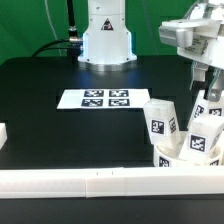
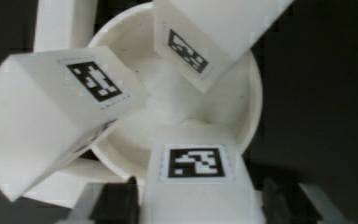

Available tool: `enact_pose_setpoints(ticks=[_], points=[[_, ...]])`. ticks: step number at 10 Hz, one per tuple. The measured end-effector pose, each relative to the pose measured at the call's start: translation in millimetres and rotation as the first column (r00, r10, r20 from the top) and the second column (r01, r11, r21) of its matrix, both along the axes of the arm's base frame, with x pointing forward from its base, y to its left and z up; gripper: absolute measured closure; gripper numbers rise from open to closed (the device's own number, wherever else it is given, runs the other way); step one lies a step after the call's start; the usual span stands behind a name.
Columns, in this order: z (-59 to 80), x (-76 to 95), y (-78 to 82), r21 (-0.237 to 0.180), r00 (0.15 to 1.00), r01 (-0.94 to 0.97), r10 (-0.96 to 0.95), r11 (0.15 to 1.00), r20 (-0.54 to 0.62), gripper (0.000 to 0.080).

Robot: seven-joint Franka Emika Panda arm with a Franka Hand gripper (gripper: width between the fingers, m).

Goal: Assemble stool

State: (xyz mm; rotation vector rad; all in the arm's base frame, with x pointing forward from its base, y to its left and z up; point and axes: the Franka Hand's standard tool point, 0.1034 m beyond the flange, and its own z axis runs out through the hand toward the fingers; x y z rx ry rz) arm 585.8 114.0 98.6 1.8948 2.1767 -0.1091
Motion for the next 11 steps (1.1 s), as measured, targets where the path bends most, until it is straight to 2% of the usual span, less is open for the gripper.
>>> enact_pose_setpoints(ticks=[4,5,7,8,11], points=[[-0.1,0.0,-0.6,0.006,0.999,0.045,-0.045,0.999,0.01,0.0469],[-0.8,-1.0,-1.1,0.024,0.988,0.153,-0.154,0.988,0.028,0.0469],[-2.2,-5.0,-4.4,0.061,0.907,0.414,-0.417,0.908,0.058,0.0469],[-2.7,-6.5,-5.3,0.068,0.864,0.496,-0.5,0.866,0.063,0.0469],[-3.4,-4.9,-5.1,0.13,0.72,0.676,-0.687,0.726,0.093,0.0469]])
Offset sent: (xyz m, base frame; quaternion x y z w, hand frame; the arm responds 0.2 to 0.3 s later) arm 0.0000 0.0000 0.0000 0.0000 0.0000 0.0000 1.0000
